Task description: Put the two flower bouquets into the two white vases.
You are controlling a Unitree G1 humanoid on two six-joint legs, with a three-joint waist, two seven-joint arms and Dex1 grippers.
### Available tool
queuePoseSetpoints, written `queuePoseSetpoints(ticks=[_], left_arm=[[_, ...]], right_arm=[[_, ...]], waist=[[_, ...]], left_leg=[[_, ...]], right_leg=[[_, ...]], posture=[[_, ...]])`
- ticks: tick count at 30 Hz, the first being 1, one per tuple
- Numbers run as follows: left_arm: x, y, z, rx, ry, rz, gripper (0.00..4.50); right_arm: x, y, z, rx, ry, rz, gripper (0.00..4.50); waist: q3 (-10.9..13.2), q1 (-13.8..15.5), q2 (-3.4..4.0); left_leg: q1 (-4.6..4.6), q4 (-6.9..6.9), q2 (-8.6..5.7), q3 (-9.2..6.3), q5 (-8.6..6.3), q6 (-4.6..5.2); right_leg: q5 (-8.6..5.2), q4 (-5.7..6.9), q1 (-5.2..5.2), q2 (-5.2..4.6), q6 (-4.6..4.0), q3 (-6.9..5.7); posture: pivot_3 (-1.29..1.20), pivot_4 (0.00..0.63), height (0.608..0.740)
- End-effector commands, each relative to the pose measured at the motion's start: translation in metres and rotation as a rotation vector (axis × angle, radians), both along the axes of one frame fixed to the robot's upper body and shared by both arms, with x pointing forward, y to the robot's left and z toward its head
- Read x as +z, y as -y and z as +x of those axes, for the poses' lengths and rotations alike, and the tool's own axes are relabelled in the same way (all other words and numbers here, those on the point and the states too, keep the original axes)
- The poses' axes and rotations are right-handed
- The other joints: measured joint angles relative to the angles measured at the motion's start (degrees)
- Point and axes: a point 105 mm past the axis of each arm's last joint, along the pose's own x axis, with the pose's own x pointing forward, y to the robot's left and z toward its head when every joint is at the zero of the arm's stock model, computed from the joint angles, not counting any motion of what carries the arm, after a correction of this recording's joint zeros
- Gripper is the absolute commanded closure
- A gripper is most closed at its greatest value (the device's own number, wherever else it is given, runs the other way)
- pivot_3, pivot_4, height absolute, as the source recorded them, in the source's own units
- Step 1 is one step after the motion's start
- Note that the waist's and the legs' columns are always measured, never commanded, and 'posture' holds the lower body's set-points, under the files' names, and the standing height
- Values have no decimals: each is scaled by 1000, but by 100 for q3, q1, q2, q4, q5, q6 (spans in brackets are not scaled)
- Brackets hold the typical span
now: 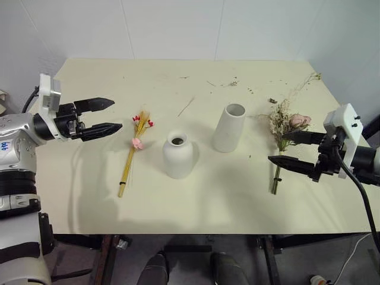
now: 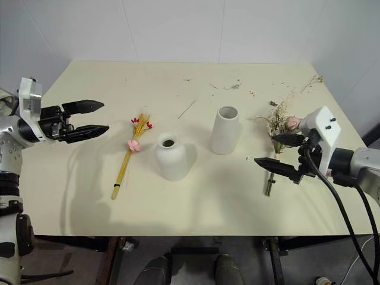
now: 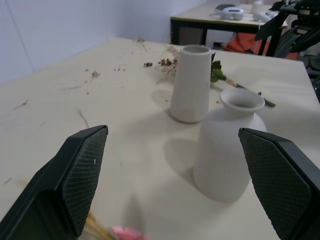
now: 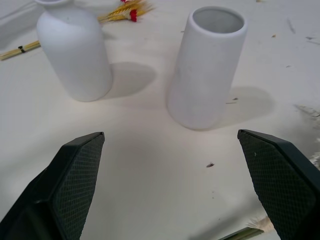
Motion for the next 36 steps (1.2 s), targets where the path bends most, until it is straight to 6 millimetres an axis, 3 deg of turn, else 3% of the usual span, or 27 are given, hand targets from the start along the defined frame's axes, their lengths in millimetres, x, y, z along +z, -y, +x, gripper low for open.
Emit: queuePoseSetpoints(ticks=[1,7,12,17,27,36], left_arm=[[8,3,-4,-46,33,-3,31],[5,12,-11,-152,14,-31,31],[10,14,-20,-264,19,-87,31],[21,22,-26,-322,66,-90,31],[16,42,-48,-453,53,-38,31],[19,41,-64,-435,79,32,31]], right_arm=[[10,-3,-7,-4,53,22,0],[8,-5,-11,-40,61,42,0],[2,-4,-1,-121,46,0,0],[-14,10,21,-282,-47,-50,0],[-43,41,71,-597,-137,-85,0],[-68,46,77,-693,-271,-33,0]], waist=[[0,-12,0],[0,5,0],[0,1,0],[0,0,0],[1,-3,2],[2,-23,3]], left_leg=[[1,0,0,1,0,0],[-2,2,1,0,0,0],[-1,7,1,0,0,0],[0,9,2,0,0,0],[-2,0,0,-1,0,0],[0,-13,2,-3,0,0]], right_leg=[[0,0,0,0,0,0],[-1,2,0,0,-1,0],[0,3,1,0,-2,0],[0,3,0,-1,-3,1],[1,-1,-1,-3,-5,2],[-1,-1,-3,2,-7,2]], posture=[[0,150,740],[0,150,740],[0,150,740],[0,150,740],[0,150,740],[0,150,740]])
